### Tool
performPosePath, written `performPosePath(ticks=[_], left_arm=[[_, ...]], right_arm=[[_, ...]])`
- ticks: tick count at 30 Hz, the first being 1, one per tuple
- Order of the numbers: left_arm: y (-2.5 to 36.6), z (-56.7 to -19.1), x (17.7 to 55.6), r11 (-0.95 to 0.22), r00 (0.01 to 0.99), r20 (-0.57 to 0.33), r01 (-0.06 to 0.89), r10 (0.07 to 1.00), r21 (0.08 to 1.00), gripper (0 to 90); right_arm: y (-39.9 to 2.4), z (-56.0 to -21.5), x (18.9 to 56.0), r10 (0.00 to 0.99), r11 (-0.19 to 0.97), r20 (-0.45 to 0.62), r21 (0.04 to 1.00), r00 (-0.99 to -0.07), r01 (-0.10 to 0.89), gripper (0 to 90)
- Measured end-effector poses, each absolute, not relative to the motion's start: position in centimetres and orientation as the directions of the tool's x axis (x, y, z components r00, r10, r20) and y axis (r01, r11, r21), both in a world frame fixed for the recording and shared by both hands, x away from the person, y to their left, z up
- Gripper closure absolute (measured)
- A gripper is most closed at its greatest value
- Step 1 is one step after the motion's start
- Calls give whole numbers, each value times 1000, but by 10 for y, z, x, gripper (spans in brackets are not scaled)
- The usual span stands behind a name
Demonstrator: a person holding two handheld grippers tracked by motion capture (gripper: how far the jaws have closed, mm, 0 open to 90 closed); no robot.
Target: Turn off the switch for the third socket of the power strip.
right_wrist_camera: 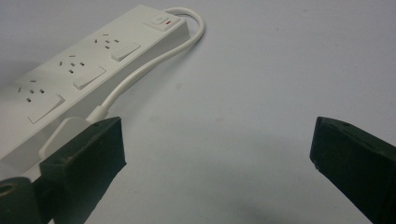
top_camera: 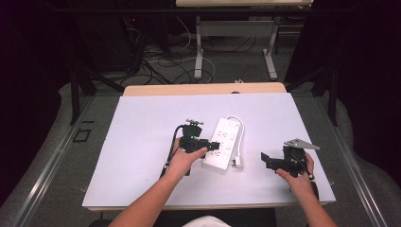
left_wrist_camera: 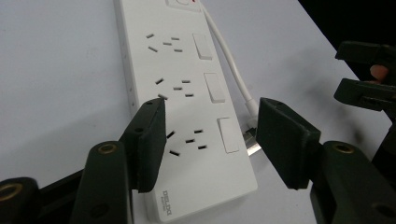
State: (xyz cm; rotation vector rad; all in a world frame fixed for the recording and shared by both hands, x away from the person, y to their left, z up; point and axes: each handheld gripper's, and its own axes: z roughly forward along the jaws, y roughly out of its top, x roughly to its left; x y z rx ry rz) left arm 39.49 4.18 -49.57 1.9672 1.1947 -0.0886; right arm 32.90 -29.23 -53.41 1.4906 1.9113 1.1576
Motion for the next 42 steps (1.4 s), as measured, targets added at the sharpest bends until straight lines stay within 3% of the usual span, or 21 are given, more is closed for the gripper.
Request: performPosePath(ticks=[17, 28, 30, 42], left_arm=[[62, -487, 393, -211, 572, -408, 728, 712, 653, 354], [82, -482, 390, -266, 612, -331, 681, 718, 683, 325], [86, -481, 390, -259, 612, -323, 672, 722, 694, 274], [117, -478, 392, -180, 555, -348, 686, 755, 705, 202]], right_arm=[[-292, -534, 329, 938, 67, 138, 827, -318, 558, 26], [-292, -534, 329, 937, 67, 140, 826, -319, 559, 27], [-292, -534, 329, 937, 68, 139, 826, -320, 559, 27], [-292, -535, 329, 937, 66, 141, 825, -318, 562, 27]])
